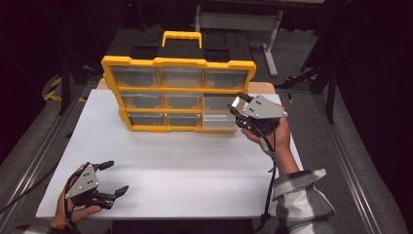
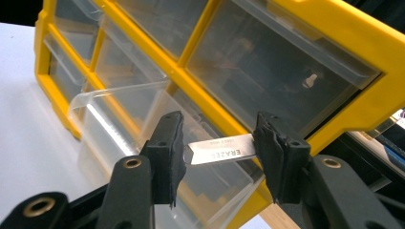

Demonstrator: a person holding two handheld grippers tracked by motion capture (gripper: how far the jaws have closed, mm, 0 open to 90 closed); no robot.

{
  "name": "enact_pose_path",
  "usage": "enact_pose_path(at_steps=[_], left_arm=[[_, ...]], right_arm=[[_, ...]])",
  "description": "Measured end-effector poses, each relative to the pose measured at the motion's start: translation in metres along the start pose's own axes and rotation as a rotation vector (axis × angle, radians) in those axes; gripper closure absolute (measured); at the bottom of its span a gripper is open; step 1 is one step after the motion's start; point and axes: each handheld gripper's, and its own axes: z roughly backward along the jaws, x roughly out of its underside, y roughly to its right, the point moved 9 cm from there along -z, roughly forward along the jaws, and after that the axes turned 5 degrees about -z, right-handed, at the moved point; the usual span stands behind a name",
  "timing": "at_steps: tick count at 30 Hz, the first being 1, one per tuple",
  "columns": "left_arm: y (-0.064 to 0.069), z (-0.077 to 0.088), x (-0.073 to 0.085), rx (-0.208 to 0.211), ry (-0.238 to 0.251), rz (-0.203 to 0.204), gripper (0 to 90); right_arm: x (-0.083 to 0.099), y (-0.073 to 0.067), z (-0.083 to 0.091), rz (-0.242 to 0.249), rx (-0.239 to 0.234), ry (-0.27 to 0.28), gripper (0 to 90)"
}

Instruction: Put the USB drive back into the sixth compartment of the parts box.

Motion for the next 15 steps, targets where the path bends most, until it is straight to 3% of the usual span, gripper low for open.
enact_pose_path(at_steps=[7,15], left_arm=[[0.0,0.002,-0.001,-0.003,0.009,0.0,8.0],[0.001,0.002,-0.001,0.001,0.008,0.001,8.0]], right_arm=[[0.001,0.012,-0.01,0.0,0.034,-0.035,54.4],[0.003,0.015,-0.016,-0.027,0.029,-0.048,54.4]])
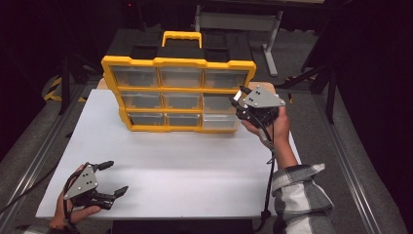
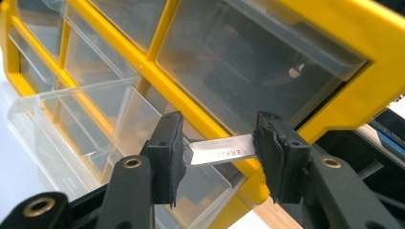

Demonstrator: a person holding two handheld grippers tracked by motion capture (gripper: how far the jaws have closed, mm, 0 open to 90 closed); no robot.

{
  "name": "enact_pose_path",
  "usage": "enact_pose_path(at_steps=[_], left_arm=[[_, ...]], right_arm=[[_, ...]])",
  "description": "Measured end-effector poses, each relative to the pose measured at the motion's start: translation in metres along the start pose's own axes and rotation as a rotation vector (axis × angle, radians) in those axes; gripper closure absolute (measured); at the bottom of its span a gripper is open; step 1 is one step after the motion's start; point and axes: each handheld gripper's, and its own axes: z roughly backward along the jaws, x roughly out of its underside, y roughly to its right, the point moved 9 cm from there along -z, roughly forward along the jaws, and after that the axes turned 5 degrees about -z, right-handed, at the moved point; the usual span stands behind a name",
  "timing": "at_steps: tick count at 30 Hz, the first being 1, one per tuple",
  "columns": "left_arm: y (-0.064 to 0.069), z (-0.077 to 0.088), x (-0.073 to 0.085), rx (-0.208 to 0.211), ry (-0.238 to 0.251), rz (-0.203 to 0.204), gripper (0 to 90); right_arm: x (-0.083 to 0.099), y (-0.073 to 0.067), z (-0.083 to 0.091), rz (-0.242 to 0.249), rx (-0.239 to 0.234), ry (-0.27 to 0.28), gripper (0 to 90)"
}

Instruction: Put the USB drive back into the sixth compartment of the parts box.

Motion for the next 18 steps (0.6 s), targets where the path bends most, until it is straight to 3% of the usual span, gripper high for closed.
enact_pose_path(at_steps=[18], left_arm=[[0.0,0.0,0.001,0.003,0.003,0.006,7.9]], right_arm=[[0.003,-0.013,-0.018,0.009,-0.02,-0.044,54.3]])
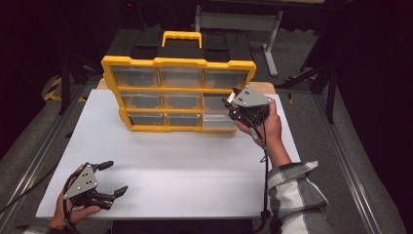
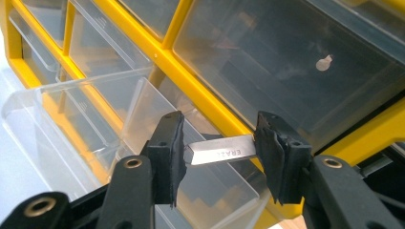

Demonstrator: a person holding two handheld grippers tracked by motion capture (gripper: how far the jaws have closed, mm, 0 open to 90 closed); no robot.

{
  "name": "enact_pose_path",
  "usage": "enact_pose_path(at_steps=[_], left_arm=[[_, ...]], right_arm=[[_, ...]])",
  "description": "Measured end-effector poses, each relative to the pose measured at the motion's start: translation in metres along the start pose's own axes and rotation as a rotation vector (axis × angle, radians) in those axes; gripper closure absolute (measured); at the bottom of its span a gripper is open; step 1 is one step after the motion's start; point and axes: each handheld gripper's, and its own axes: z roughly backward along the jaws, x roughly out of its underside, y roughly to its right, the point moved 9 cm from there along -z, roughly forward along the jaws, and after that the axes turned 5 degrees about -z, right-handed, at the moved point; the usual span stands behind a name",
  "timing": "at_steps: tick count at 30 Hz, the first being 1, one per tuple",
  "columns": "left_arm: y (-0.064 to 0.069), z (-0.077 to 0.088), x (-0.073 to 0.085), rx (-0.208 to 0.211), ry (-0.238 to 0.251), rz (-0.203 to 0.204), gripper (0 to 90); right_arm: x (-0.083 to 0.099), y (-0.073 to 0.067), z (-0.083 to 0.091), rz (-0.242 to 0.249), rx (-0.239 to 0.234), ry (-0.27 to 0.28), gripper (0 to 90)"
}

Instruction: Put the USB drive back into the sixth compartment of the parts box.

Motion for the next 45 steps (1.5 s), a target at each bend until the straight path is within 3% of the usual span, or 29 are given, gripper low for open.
enact_pose_path(at_steps=[15,23,26,27,30,40,44,45], left_arm=[[0.002,0.0,-0.002,0.006,0.01,0.004,8.5],[0.003,-0.001,-0.001,0.021,-0.002,-0.003,8.4],[0.004,-0.001,-0.002,0.025,-0.003,-0.008,8.4],[0.004,-0.001,-0.002,0.022,-0.001,-0.005,8.4],[0.004,-0.002,-0.002,0.022,-0.001,-0.003,8.4],[0.003,-0.002,-0.001,0.028,-0.01,-0.007,8.6],[0.004,-0.003,-0.001,0.027,-0.013,-0.006,8.5],[0.003,-0.003,-0.001,0.022,-0.011,-0.005,8.5]], right_arm=[[-0.002,0.001,0.008,-0.041,-0.001,0.028,48.8],[-0.007,-0.002,0.019,-0.124,-0.009,0.09,38.5],[-0.008,-0.002,0.023,-0.16,-0.002,0.109,32.3],[-0.009,-0.001,0.026,-0.18,0.009,0.125,25.6],[-0.01,-0.001,0.031,-0.193,0.019,0.137,21.3],[-0.01,-0.008,0.051,-0.224,0.009,0.183,21.5],[-0.007,-0.011,0.054,-0.219,0.005,0.184,24.0],[-0.005,-0.013,0.056,-0.227,-0.002,0.18,28.1]])
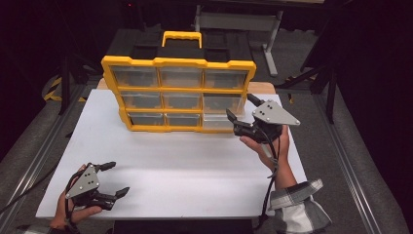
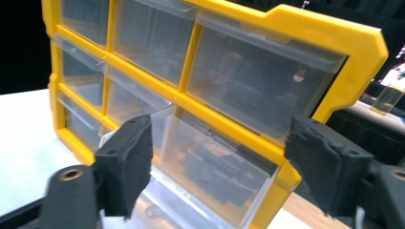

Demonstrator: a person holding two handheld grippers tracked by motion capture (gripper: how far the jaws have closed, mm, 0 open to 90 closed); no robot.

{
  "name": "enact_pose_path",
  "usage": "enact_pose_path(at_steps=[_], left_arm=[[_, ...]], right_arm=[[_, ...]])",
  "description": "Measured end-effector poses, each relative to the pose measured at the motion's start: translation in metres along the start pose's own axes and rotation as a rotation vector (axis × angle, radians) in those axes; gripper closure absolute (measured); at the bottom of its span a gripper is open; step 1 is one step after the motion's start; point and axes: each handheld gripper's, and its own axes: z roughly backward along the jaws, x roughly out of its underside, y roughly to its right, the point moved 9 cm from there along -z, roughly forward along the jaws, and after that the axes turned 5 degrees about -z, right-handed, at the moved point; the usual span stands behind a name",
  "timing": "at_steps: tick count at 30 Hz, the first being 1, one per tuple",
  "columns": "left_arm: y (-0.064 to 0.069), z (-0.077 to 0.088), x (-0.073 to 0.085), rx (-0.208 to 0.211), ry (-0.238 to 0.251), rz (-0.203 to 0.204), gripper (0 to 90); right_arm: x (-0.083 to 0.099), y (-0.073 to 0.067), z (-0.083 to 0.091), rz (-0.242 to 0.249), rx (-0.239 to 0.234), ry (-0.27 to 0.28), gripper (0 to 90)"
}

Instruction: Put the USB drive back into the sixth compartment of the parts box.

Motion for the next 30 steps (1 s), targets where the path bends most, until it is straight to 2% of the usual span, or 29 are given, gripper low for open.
enact_pose_path(at_steps=[2,4,5,6,10,12,16,30], left_arm=[[0.0,0.001,0.0,0.0,0.003,0.001,8.5],[0.0,0.002,0.0,0.001,0.01,0.007,8.5],[0.0,0.001,-0.001,-0.002,0.012,0.007,8.5],[0.0,0.001,-0.001,-0.002,0.013,0.006,8.5],[0.0,0.002,-0.001,-0.006,0.014,0.005,8.5],[-0.001,0.002,-0.001,-0.012,0.007,0.005,8.5],[0.0,0.001,-0.001,-0.007,0.009,0.005,8.5],[0.0,0.0,-0.001,-0.004,0.007,0.005,8.5]], right_arm=[[0.001,0.0,0.002,0.009,0.008,0.006,34.5],[0.003,-0.002,0.004,-0.004,-0.007,0.008,41.1],[0.003,-0.002,0.004,-0.004,-0.007,0.008,41.1],[0.006,-0.004,0.007,-0.01,-0.007,0.008,46.2],[0.011,-0.005,0.009,0.0,0.004,0.005,48.8],[0.016,-0.008,0.011,-0.025,-0.015,0.004,50.8],[0.022,-0.01,0.013,-0.028,-0.019,-0.002,52.5],[0.038,-0.024,0.016,-0.013,-0.048,-0.019,59.1]])
